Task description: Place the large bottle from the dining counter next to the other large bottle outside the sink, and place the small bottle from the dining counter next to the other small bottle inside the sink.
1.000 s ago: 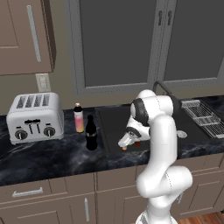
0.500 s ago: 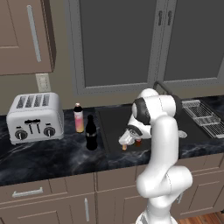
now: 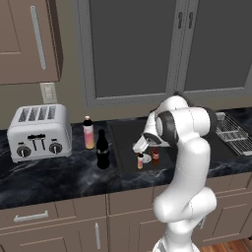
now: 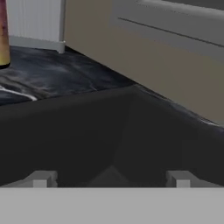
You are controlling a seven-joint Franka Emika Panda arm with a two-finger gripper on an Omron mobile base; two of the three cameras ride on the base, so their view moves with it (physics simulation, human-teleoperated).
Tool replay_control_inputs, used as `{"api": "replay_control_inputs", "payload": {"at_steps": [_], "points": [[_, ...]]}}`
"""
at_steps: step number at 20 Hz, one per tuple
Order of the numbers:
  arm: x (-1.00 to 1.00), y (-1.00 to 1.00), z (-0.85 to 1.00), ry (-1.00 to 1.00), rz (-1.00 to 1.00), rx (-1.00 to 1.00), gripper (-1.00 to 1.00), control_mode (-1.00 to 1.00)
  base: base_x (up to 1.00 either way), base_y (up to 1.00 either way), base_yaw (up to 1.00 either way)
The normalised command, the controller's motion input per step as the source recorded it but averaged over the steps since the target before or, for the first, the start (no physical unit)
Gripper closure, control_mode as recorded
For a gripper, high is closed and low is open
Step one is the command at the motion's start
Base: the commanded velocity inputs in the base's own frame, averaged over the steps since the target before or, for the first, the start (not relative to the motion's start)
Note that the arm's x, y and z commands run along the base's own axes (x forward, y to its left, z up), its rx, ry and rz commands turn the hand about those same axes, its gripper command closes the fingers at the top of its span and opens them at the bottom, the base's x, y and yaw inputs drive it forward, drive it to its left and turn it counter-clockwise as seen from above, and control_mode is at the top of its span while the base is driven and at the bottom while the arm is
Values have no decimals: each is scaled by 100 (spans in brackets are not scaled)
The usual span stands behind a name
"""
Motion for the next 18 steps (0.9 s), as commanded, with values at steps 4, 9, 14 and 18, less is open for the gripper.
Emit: {"api": "replay_control_inputs", "payload": {"at_steps": [4,9,14,18], "points": [[0,16,80,1,0,0,-100,-100,0,0,0],[0,5,81,0,0,0,-100,-100,0,0,0],[0,0,58,0,0,0,-100,-100,0,0,0],[-2,0,46,0,0,0,-100,-100,0,0,0]]}}
